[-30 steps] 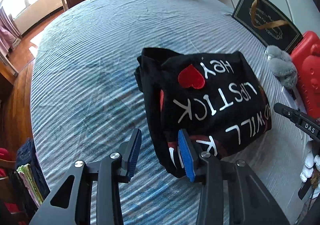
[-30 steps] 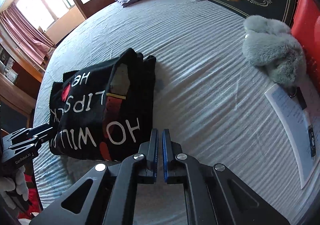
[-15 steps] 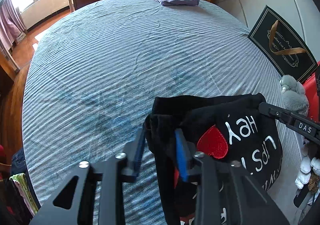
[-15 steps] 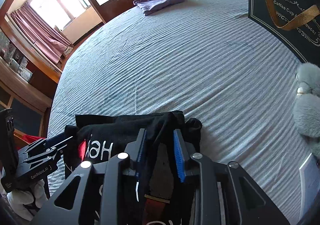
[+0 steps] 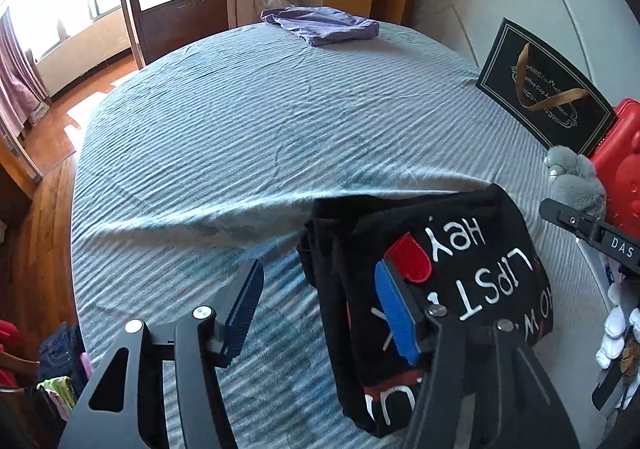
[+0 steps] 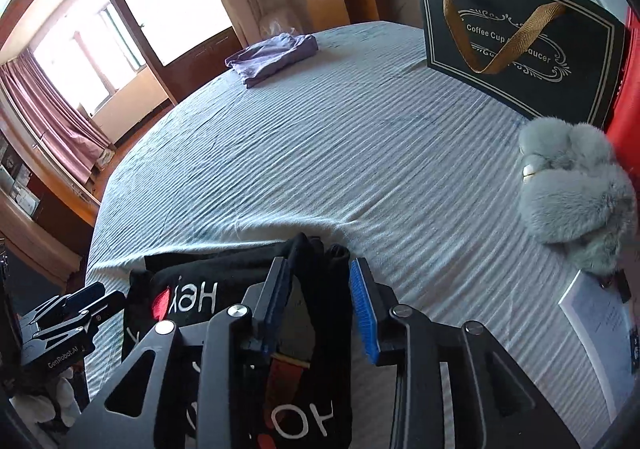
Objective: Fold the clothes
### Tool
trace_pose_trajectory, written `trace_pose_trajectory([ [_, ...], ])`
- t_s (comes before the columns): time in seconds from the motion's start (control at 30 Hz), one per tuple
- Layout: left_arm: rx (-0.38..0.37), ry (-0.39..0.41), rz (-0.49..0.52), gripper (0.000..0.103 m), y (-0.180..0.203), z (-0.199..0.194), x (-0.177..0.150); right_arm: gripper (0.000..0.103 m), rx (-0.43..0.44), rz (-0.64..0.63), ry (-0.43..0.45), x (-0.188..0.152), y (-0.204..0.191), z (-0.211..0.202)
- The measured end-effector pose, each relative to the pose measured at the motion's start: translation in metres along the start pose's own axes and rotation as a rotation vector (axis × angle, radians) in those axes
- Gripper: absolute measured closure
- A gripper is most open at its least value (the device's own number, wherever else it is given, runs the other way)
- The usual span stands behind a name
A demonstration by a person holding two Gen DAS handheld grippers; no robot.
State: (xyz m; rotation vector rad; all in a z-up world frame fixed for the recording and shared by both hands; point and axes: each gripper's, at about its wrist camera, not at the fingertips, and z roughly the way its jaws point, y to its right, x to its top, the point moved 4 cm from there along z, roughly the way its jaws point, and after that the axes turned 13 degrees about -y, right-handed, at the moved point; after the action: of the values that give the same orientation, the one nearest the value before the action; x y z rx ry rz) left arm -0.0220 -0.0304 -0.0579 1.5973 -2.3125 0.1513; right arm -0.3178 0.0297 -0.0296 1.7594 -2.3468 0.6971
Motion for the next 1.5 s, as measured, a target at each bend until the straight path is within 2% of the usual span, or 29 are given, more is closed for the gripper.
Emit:
trace_pose_trajectory([
  [0.1,-0.047,-0.041,0.003,0.044,0.009,0.003,-0.021,0.064,0.036,-0.024,-0.071,-0.023,-0.003,0.007],
  [0.13,-0.038,-0.056,0.003,0.048,0.012,0.008,-0.029,0.075,0.038,-0.03,-0.094,-0.03,-0.004,0.012],
  [0.17,-0.024,-0.086,0.005,0.068,0.014,0.016,-0.035,0.085,0.023,-0.033,-0.119,-0.036,-0.004,0.019],
  [0.2,-0.01,-0.115,0.008,0.077,0.016,0.024,-0.042,0.099,0.003,-0.026,-0.153,-0.042,-0.002,0.027],
  [0.23,-0.007,-0.134,0.007,0.079,0.017,0.03,-0.046,0.1,-0.014,-0.019,-0.177,-0.047,0.001,0.033],
  [0.3,0.044,-0.1,0.039,0.073,0.021,0.03,-0.049,0.1,-0.049,-0.015,-0.165,-0.051,0.004,0.033],
  [0.37,0.048,-0.098,0.048,0.073,0.022,0.028,-0.049,0.1,-0.128,-0.001,-0.161,-0.053,0.008,0.031],
  [0.4,0.025,-0.091,0.061,0.073,0.021,0.023,-0.05,0.1,-0.149,0.02,-0.156,-0.056,0.014,0.029],
  [0.43,0.002,-0.084,0.074,0.072,0.02,0.018,-0.051,0.1,-0.15,0.045,-0.15,-0.059,0.019,0.026],
  [0.5,-0.043,-0.071,0.101,0.064,0.018,0.007,-0.053,0.099,-0.078,0.079,-0.116,-0.073,0.019,0.009],
  [0.53,-0.049,-0.064,0.136,0.054,0.02,0.001,-0.055,0.099,-0.057,0.081,-0.096,-0.081,0.017,0.0],
  [0.57,-0.055,-0.056,0.171,0.048,0.022,-0.005,-0.056,0.099,-0.037,0.084,-0.078,-0.089,0.014,-0.009],
  [0.7,-0.065,-0.033,0.265,0.047,0.026,-0.024,-0.056,0.096,0.014,0.133,-0.059,-0.117,-0.003,-0.026],
  [0.8,-0.074,-0.034,0.303,0.047,0.023,-0.027,-0.048,0.091,0.037,0.199,-0.062,-0.133,-0.011,-0.03],
  [0.93,-0.083,-0.034,0.378,0.047,0.011,-0.026,-0.034,0.09,0.064,0.277,-0.056,-0.147,-0.02,-0.034],
  [1.0,-0.103,-0.047,0.411,0.047,0.005,-0.022,-0.022,0.083,0.068,0.314,-0.048,-0.151,-0.027,-0.036],
  [1.1,-0.129,-0.047,0.503,0.047,0.004,-0.01,0.0,0.072,0.066,0.381,-0.029,-0.153,-0.039,-0.033],
  [1.23,-0.2,-0.064,0.65,0.047,0.007,0.018,0.037,0.071,0.045,0.491,0.013,-0.149,-0.059,-0.021],
  [1.33,-0.253,-0.111,0.771,0.047,0.007,0.038,0.051,0.068,-0.005,0.605,0.034,-0.146,-0.078,-0.007],
  [1.5,-0.257,-0.186,0.947,0.047,0.002,0.067,0.05,0.068,-0.028,0.739,0.077,-0.13,-0.115,0.018],
])
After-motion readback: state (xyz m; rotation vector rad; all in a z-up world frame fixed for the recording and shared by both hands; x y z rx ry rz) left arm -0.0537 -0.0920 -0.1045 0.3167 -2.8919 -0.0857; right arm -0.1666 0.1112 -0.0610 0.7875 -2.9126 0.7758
